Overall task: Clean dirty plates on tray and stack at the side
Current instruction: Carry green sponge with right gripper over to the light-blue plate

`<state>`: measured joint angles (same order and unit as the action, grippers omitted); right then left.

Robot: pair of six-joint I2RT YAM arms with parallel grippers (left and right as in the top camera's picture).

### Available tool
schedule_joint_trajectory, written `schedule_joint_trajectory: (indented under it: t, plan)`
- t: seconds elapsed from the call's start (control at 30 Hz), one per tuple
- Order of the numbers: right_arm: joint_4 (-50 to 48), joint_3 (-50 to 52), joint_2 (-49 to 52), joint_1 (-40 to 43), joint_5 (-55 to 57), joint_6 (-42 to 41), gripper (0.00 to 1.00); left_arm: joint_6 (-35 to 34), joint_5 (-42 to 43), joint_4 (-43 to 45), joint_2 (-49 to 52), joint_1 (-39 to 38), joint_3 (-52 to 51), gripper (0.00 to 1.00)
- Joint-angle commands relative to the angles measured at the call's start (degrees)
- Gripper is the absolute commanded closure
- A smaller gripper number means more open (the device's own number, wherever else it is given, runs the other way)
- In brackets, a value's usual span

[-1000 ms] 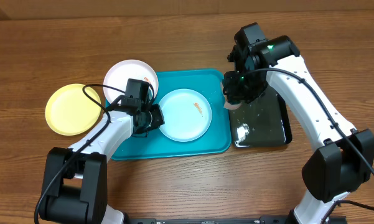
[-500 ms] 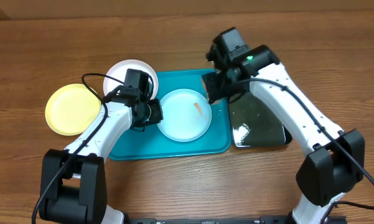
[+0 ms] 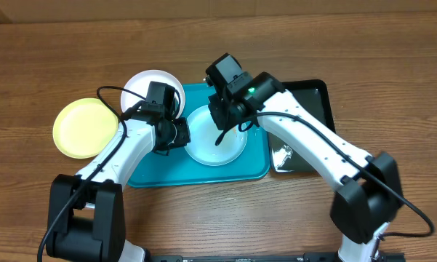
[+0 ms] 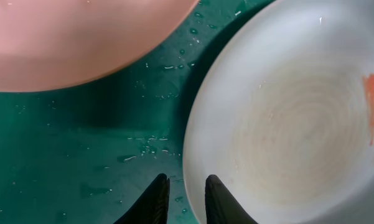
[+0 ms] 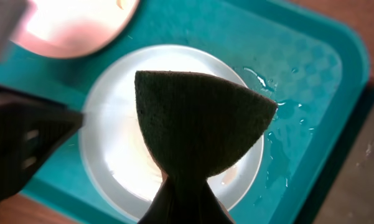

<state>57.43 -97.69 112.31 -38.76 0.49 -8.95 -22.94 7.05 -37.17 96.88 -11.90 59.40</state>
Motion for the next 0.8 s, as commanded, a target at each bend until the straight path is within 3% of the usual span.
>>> schedule_joint_trajectory:
  t: [0.0, 0.23, 0.4, 0.63, 0.77]
  plan:
    - [-0.39, 0.24, 3.30, 0.15, 1.60, 0.20, 0.96, 1.11, -1.36, -0.04, 0.42, -1.20, -0.55, 0.78]
    - [-0.68, 0.24, 4.50, 0.15, 1.60, -0.02, 0.96, 1.07, -3.02, 0.72, 0.68, -1.62, -1.29, 0.89]
    - [-0.76, 0.24, 4.50, 0.17, 1.66, 0.02, 0.96, 0.39, -2.73, 2.67, 2.25, -2.05, -1.97, 0.86]
    - [-0.81, 0.24, 4.50, 0.26, 2.49, 0.04, 0.96, 0.42, -2.62, 2.93, 3.10, -2.01, -1.97, 0.89]
    - [-0.98, 0.24, 4.52, 0.26, 2.49, 0.04, 0.96, 0.39, -2.60, 2.49, 3.15, -2.08, -2.01, 0.86]
